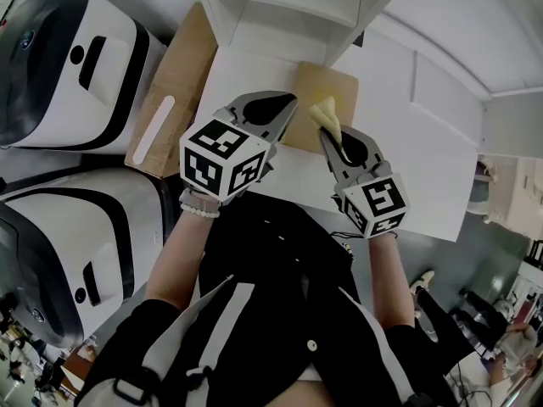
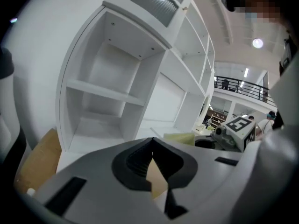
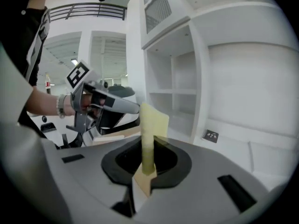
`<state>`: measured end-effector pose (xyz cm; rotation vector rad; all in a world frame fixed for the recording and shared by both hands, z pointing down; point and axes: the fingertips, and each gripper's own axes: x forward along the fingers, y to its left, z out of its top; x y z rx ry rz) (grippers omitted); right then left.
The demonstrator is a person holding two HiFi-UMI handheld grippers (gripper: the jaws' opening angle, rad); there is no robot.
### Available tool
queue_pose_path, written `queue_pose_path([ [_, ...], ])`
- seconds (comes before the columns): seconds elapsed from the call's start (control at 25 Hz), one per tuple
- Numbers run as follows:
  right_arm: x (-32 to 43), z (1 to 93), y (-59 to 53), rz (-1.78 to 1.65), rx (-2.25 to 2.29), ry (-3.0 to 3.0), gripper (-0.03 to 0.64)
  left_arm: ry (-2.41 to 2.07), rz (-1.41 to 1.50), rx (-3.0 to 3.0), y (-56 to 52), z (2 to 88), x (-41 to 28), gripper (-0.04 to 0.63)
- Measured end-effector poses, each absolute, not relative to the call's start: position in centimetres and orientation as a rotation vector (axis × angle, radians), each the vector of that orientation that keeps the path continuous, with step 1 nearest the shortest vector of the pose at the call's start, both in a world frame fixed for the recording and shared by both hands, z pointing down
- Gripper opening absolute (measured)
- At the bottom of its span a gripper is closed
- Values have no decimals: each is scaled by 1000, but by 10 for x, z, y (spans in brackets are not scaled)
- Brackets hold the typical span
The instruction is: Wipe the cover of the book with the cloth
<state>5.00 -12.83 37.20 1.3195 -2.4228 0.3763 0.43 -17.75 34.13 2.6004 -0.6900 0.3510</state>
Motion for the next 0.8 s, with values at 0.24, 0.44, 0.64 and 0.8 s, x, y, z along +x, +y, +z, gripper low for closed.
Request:
queue_pose_path([
  [0.24,67,319,-129,283,1488,-2464,38,-703,342,2714,-166,311,9,2],
  [0.44,68,280,-126,182,1544,-2509,38,-710,336,2780,-157,291,9,2],
  [0.64,72,265,-123,138,1554,-2529,38,-716,300,2785,-149,281,8,2],
  [0.8,71,268,-125,138,1549,-2531,38,-735,294,2795,-150,275,4,2],
])
